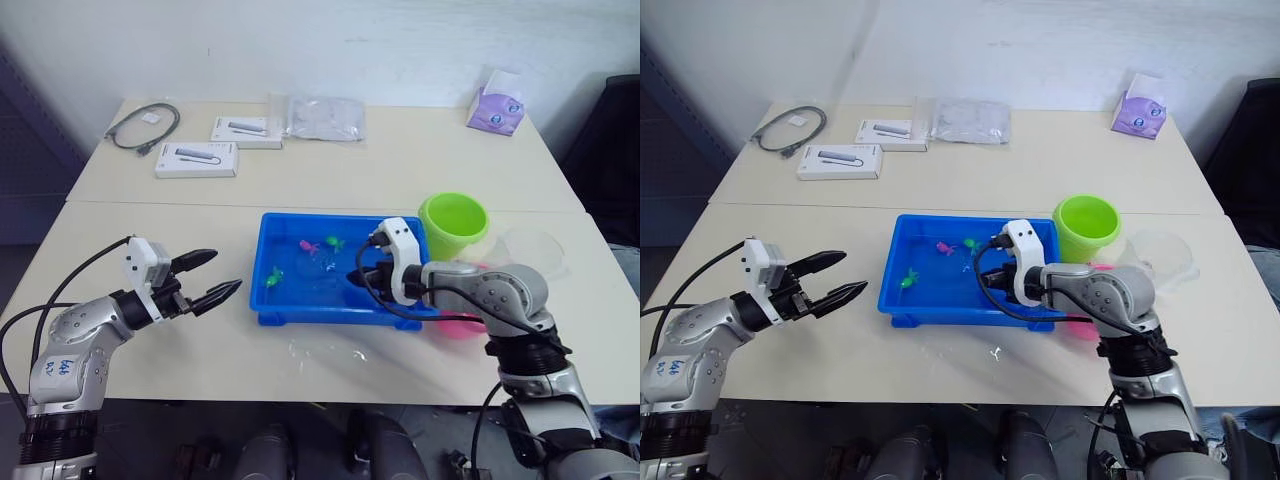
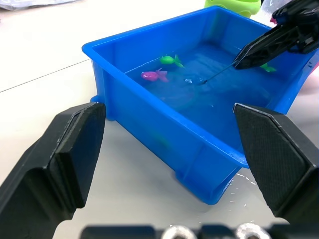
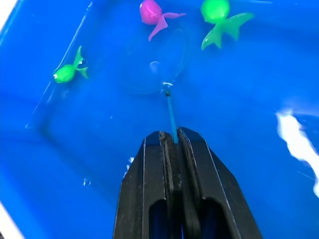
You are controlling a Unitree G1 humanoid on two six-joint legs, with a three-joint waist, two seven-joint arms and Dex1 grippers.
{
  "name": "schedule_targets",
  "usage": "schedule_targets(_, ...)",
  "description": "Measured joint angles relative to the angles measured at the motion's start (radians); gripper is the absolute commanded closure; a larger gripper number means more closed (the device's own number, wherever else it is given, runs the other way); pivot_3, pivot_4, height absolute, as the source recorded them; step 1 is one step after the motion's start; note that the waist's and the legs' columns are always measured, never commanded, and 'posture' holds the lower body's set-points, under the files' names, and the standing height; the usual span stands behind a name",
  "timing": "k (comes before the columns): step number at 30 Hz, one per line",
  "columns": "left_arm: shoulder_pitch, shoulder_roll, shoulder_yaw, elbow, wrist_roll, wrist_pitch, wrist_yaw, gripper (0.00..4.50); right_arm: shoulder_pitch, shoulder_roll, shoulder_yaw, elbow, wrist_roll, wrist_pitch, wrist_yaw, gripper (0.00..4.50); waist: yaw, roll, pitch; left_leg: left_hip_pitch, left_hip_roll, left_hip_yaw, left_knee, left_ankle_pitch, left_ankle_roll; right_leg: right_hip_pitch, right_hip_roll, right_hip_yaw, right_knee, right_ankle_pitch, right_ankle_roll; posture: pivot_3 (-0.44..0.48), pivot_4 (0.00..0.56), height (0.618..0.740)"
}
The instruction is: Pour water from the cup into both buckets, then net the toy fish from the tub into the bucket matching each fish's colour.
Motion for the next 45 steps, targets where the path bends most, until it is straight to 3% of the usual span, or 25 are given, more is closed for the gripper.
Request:
schedule_targets(5,0.0,0.0,-0.004,0.0,0.0,0.001,-0.001,0.1,0.0,0.038,-0.011,-0.004,-0.058,-0.072,0.069,4.5,-0.001,0.0,0.0,-0.005,0.0,0.001,0.001,0.0,0.0,-0.006,0.001,0.0,0.002,0.0,0.0,0.0,0.15,0.74)
schedule_targets(13,-0.003,-0.001,-0.029,0.001,0.001,-0.011,-0.017,0.1,0.09,0.012,-0.007,-0.121,-0.137,-0.192,0.202,4.5,0.0,0.0,0.0,-0.006,-0.001,0.001,0.001,0.0,0.0,-0.007,0.001,0.0,0.002,0.0,0.0,0.0,0.15,0.74)
schedule_targets(22,-0.018,-0.001,-0.054,0.005,0.0,-0.014,-0.057,0.1,0.232,-0.071,-0.13,-0.317,-0.059,-0.124,0.248,4.5,0.005,0.0,0.0,-0.006,-0.001,0.001,0.001,0.0,0.0,-0.006,0.001,0.0,0.001,0.0,0.0,0.0,0.15,0.74)
schedule_targets(32,-0.139,-0.013,-0.107,0.043,0.001,-0.032,-0.129,0.1,0.482,-0.194,-0.435,-0.562,0.185,-0.074,0.245,4.5,0.008,0.0,0.0,-0.005,-0.001,0.0,0.0,0.001,0.0,-0.006,0.001,0.001,0.001,0.0,0.0,0.0,0.15,0.74)
schedule_targets(39,-0.296,-0.042,-0.202,0.077,0.0,0.003,-0.2,0.1,0.808,-0.289,-0.796,-0.692,0.39,-0.132,0.199,4.5,0.031,0.0,0.0,-0.002,-0.002,0.0,0.0,0.001,0.002,0.0,0.005,0.001,-0.002,0.001,0.002,0.0,0.15,0.74)
schedule_targets(45,-0.334,-0.08,-0.26,0.122,0.001,0.02,-0.245,0.1,1.035,-0.29,-0.964,-0.715,0.454,-0.23,0.2,4.5,0.032,0.0,0.0,0.0,-0.002,-0.001,0.0,0.001,0.002,0.003,0.005,0.001,-0.005,0.002,0.003,0.0,0.15,0.74)
